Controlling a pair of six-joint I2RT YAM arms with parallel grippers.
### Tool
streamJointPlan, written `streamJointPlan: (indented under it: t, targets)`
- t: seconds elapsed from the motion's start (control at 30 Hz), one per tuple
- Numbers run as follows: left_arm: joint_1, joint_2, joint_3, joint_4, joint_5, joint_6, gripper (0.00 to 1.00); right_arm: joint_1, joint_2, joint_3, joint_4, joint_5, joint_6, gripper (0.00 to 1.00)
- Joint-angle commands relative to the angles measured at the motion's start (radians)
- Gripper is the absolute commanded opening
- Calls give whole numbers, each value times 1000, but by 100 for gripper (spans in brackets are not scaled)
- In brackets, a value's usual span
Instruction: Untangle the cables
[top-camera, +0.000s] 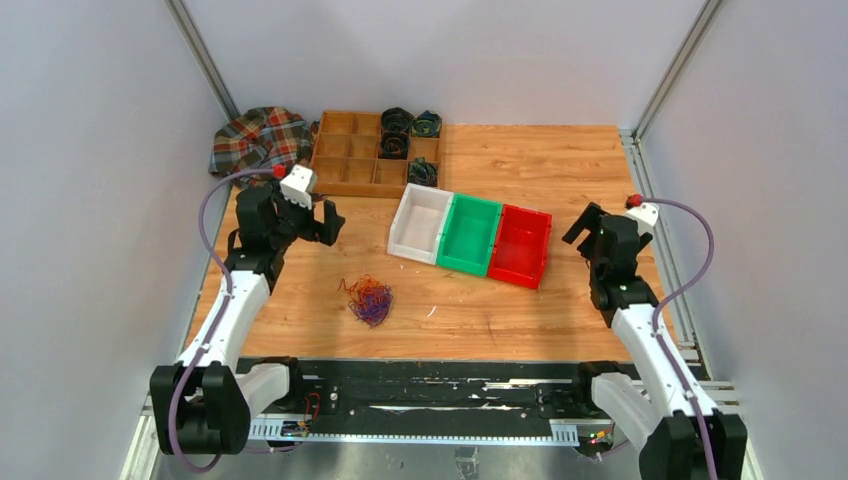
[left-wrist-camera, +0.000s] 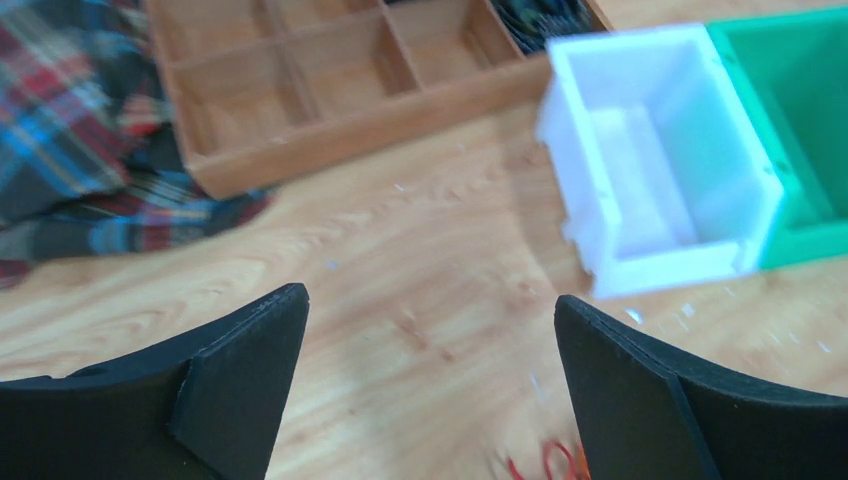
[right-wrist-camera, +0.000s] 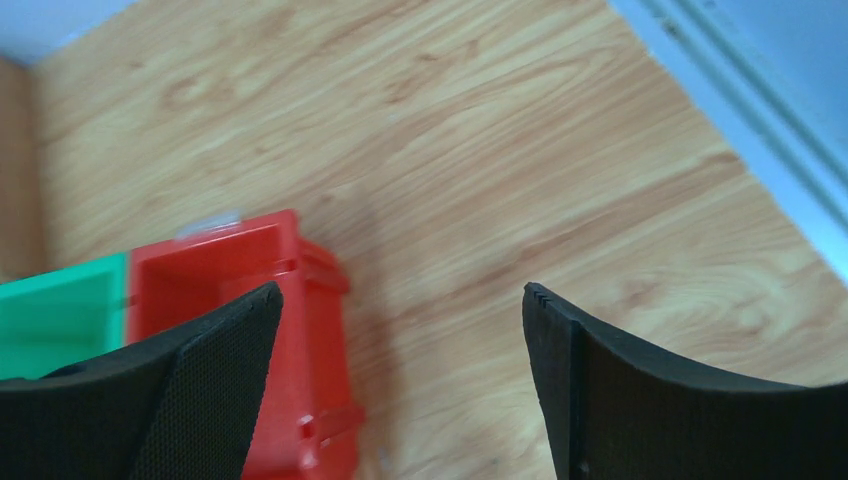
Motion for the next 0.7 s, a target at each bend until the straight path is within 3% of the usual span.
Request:
streamJointPlan:
  t: [0.0, 0.1, 0.27, 0.43, 0.67]
  targets:
    - [-4, 13, 47, -303, 200, 66, 98, 10, -109, -52, 24, -258, 93, 89]
    - [-7, 46, 53, -369, 220, 136, 98, 27, -138, -122, 163, -481, 33, 89]
    - [-41, 100, 73, -459, 242, 235, 98, 275, -111, -40, -4, -337, -73, 87]
    - [-137, 162, 105, -511, 242, 299, 100, 566, -84, -22, -22, -152, -110, 74]
    - [-187, 256, 106, -530, 250, 348, 90, 849, 103, 63, -4, 22, -147, 69]
